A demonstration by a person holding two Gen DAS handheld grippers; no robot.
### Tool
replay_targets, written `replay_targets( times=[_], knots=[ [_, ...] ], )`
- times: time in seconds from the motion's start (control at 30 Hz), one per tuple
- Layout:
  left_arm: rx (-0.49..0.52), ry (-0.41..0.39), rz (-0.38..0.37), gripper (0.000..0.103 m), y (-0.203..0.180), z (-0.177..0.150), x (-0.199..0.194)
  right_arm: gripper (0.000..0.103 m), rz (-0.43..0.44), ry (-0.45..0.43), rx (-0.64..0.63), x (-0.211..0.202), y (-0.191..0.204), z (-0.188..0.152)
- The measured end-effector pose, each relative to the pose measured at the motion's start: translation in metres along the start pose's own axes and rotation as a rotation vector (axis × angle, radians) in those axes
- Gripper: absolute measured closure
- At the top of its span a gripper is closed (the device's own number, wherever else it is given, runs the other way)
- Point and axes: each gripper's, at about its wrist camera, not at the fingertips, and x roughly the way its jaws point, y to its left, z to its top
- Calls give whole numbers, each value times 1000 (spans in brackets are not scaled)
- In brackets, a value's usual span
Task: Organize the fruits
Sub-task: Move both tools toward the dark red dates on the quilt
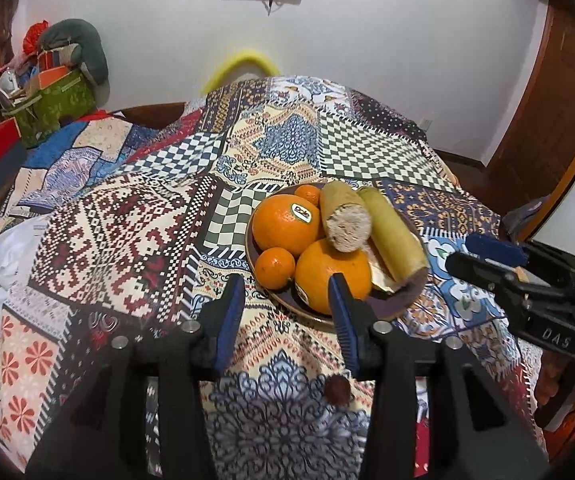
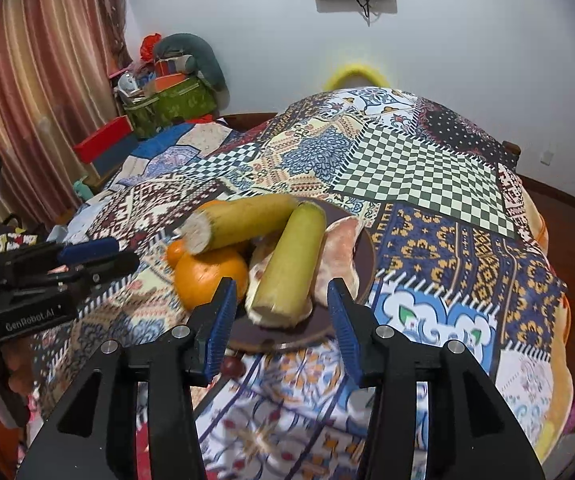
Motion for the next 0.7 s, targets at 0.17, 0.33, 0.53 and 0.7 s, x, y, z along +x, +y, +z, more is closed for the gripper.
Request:
replay_targets(
  times=[0.17, 0.33, 0.53, 0.7],
  knots=[
    [12, -20, 10, 51, -6, -8, -22, 58, 3, 0, -8, -16, 11, -15],
    [21, 0, 9, 51, -11, -24, -28, 51, 1, 8, -4, -25, 17, -32],
    [18, 75, -3, 51, -19, -50, -14, 50, -1, 42, -2, -25, 23, -54],
    [9, 135, -31, 51, -25, -69, 4, 50, -1, 63, 2, -23, 24, -66]
  ],
)
